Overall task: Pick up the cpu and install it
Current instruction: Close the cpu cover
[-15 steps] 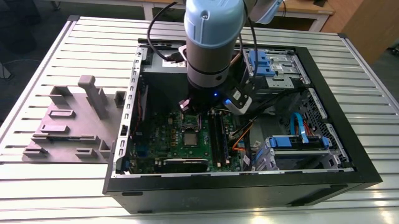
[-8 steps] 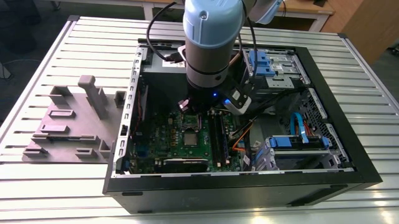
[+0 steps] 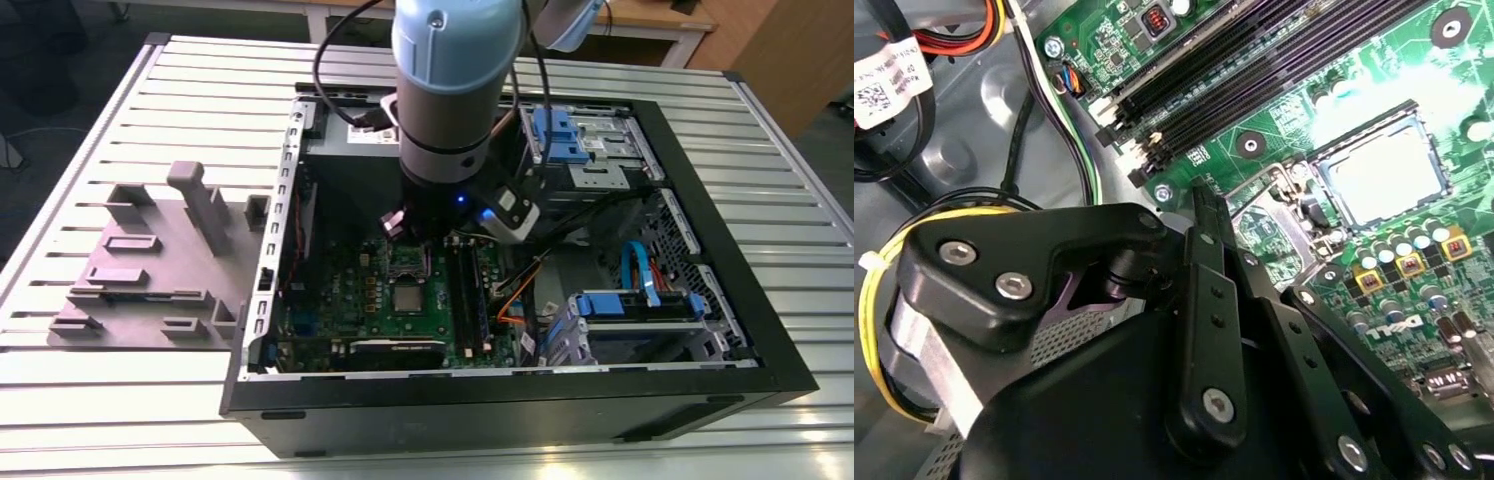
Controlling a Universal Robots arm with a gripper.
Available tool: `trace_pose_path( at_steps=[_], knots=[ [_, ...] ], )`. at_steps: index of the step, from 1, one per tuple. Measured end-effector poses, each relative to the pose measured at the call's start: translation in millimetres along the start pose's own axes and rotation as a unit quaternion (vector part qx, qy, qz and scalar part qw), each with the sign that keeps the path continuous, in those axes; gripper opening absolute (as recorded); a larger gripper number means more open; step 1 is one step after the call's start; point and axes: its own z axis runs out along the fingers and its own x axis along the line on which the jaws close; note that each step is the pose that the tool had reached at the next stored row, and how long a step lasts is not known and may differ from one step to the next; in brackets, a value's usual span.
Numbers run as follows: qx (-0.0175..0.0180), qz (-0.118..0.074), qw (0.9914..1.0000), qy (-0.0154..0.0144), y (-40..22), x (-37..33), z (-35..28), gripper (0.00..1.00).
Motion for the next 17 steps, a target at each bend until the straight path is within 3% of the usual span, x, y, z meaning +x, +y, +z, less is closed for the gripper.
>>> trace_pose_path(
  at_steps=[6, 11, 17],
  knots=[
    [0.0012, 0.000, 1.00000, 0.0010, -0.1, -0.3, -4.8, 0.10],
    [0.0015, 0.000, 1.00000, 0.0003, -1.1, 0.0, 1.6, 0.10],
    [0.0016, 0.001, 1.00000, 0.0001, -3.7, -5.3, 3.1, 0.10]
  ],
)
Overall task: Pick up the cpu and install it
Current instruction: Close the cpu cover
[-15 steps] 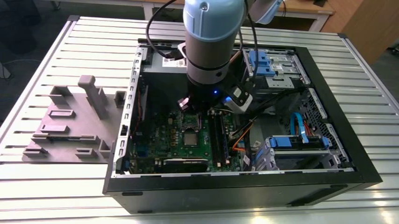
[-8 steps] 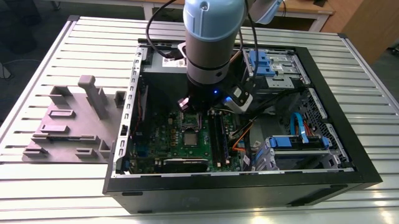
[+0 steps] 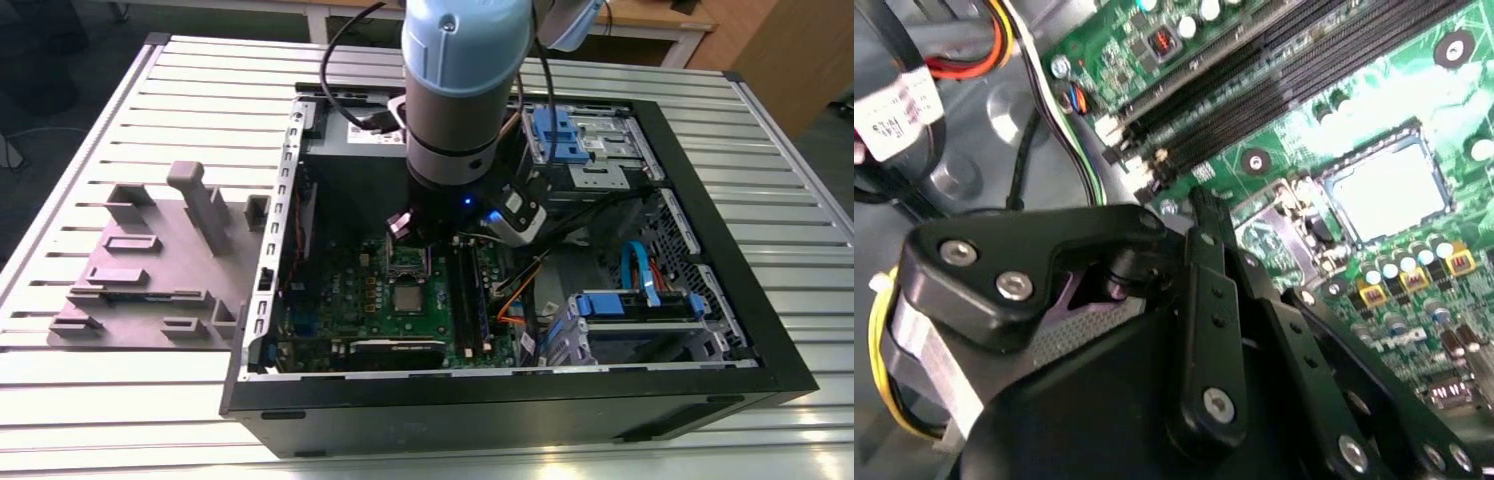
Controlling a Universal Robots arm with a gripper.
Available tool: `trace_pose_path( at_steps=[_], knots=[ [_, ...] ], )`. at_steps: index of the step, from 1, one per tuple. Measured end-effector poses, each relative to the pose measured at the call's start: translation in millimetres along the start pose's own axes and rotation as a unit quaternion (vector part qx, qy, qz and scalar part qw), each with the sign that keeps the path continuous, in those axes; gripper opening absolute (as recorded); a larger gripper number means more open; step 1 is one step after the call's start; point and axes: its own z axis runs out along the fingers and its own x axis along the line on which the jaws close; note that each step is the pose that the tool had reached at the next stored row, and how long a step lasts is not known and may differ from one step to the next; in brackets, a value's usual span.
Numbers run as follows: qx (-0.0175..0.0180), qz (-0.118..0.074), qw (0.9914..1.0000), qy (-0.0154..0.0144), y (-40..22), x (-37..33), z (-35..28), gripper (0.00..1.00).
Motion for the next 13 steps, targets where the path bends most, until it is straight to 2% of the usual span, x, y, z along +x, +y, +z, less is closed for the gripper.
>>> trace_pose_path(
  at_steps=[5, 13],
  knots=[
    [0.0001, 0.000, 1.00000, -0.0003, 1.2, 1.6, 1.3, 0.10],
    [0.0005, 0.000, 1.00000, -0.0027, 3.4, 6.0, 3.0, 0.10]
  ],
)
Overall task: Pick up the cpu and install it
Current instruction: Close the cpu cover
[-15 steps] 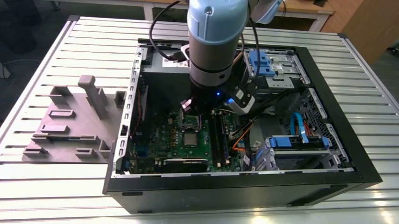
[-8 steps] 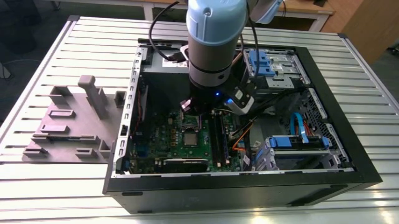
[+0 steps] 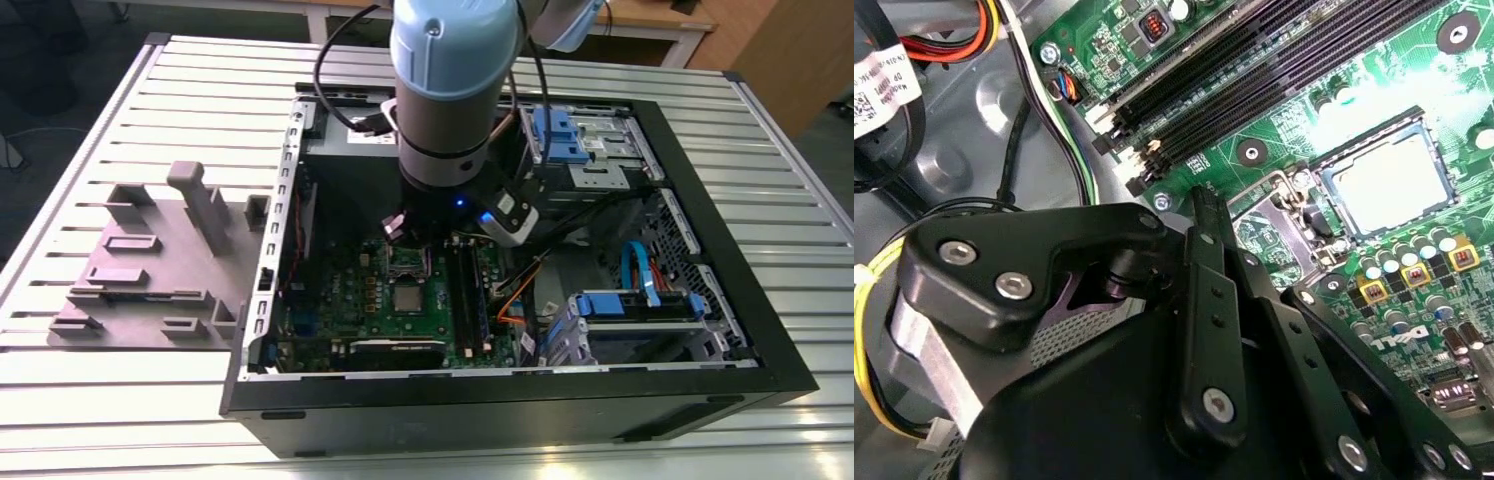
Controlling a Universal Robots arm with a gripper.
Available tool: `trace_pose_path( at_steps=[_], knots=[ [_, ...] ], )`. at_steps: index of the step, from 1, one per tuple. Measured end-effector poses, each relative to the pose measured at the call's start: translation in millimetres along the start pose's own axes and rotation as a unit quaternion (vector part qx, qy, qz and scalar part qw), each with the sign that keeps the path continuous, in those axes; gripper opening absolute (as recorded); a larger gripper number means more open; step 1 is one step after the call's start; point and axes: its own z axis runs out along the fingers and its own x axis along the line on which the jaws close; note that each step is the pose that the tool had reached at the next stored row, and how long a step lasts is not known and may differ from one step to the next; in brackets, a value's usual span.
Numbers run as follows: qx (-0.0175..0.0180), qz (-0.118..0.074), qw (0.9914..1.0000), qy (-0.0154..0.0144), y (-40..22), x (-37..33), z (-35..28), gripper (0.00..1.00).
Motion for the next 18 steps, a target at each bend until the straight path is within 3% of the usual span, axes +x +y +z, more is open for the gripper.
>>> trace_pose_path(
  at_steps=[12, 18],
  knots=[
    [0.0001, 0.000, 1.00000, -0.0011, 1.5, 3.4, -0.8, 0.10],
    [0.0001, 0.000, 1.00000, -0.0011, 0.3, 3.4, -7.9, 0.10]
  ],
)
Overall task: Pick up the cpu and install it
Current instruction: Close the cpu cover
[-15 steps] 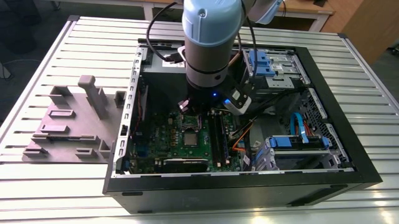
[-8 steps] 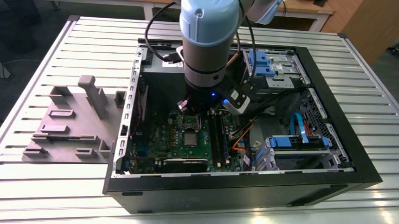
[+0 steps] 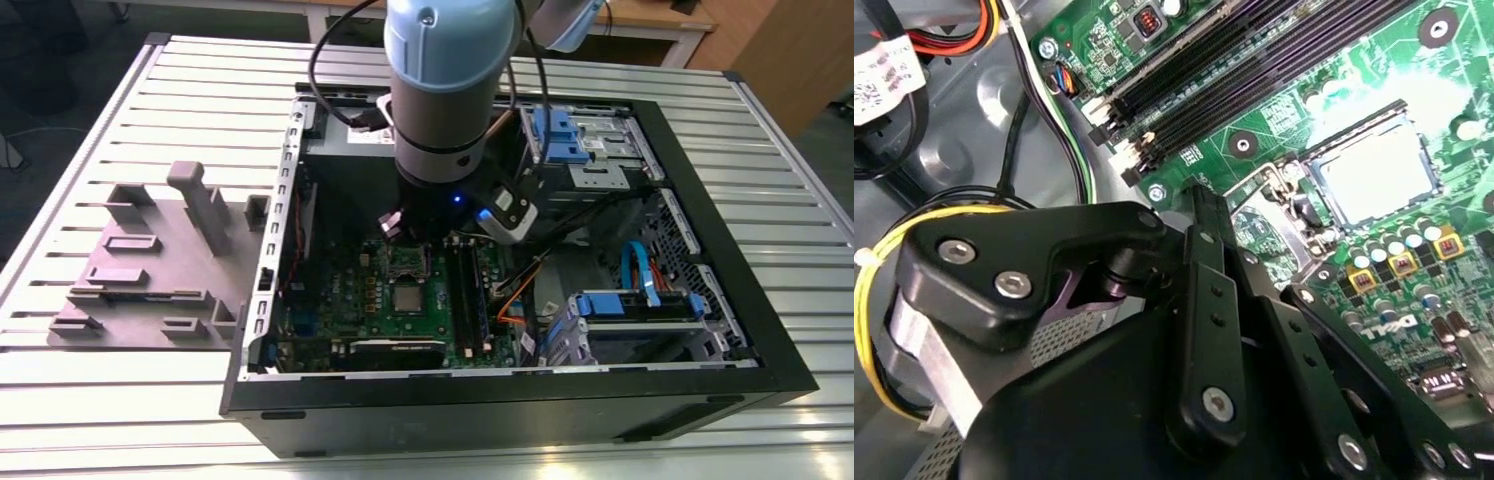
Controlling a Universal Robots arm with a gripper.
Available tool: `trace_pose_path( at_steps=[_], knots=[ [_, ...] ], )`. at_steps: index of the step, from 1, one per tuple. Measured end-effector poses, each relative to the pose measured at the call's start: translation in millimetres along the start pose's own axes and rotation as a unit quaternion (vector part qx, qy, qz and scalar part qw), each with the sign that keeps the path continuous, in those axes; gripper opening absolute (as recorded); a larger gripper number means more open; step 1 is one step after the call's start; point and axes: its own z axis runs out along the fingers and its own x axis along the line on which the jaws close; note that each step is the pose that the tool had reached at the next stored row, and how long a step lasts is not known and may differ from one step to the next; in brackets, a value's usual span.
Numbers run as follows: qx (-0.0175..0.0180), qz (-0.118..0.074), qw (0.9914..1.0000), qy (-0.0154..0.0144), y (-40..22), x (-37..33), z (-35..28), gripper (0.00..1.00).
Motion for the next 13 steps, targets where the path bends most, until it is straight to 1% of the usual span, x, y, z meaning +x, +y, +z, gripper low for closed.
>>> trace_pose_path(
  at_steps=[9, 13],
  knots=[
    [-0.0002, 0.000, 1.00000, 0.0005, -2.4, 0.3, -11.0, 0.10],
    [-0.0005, 0.000, 1.00000, 0.0008, -3.7, 0.6, -14.7, 0.10]
  ],
)
